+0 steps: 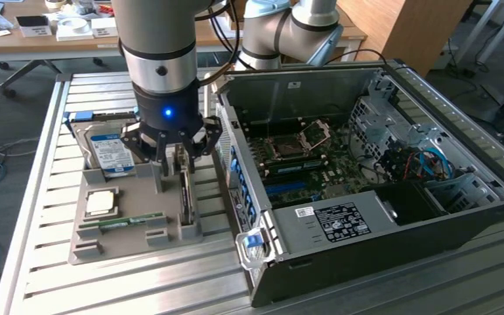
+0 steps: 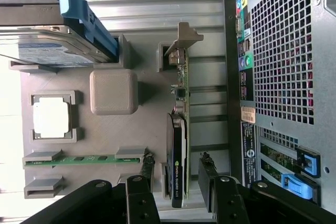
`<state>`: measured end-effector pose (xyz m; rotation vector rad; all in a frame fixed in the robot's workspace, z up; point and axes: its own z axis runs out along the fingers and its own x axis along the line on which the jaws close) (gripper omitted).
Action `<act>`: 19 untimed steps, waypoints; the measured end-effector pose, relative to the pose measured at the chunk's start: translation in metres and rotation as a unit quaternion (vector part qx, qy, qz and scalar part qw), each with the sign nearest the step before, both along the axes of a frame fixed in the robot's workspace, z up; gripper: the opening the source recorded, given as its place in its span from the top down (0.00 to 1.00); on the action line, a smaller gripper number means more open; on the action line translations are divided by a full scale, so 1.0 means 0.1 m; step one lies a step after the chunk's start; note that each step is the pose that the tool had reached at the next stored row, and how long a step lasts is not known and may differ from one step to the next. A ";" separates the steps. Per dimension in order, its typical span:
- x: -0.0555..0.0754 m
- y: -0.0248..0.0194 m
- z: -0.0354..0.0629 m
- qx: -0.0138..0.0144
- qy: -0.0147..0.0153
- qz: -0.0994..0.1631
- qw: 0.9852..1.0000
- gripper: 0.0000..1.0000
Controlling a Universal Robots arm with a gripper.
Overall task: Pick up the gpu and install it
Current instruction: 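Pick up the gpu and move the gpu toward the slot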
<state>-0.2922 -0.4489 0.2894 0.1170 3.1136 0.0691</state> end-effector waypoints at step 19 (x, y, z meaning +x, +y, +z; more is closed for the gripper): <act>0.03 0.000 -0.105 0.000 0.000 0.000 1.000 0.53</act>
